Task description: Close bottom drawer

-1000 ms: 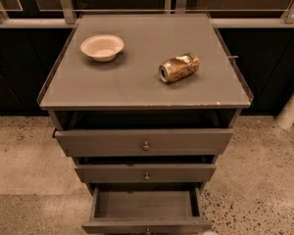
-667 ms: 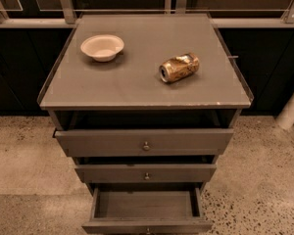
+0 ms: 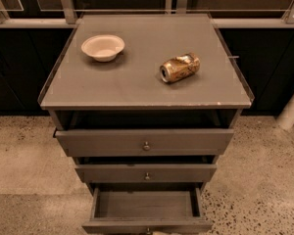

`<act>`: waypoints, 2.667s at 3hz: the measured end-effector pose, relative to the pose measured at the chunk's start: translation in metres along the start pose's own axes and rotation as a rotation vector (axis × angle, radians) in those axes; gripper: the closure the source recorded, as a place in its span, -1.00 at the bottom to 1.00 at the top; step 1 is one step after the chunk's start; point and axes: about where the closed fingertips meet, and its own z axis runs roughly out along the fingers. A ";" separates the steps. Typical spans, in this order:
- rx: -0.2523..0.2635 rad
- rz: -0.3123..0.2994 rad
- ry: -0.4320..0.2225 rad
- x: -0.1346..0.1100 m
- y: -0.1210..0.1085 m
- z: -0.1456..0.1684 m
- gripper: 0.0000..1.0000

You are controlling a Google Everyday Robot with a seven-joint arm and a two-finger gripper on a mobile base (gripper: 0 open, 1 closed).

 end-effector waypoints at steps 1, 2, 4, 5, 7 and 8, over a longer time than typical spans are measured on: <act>0.050 -0.004 -0.048 -0.027 -0.019 0.005 1.00; 0.052 -0.005 -0.050 -0.027 -0.018 0.005 1.00; 0.089 -0.035 -0.112 -0.059 -0.025 -0.006 1.00; 0.116 -0.095 -0.152 -0.091 -0.021 -0.016 1.00; 0.175 -0.130 -0.193 -0.094 -0.032 -0.005 1.00; 0.281 -0.188 -0.291 -0.104 -0.055 0.008 1.00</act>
Offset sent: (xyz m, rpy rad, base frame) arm 0.0952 -0.0620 0.0200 -0.1237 -0.1395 -0.1529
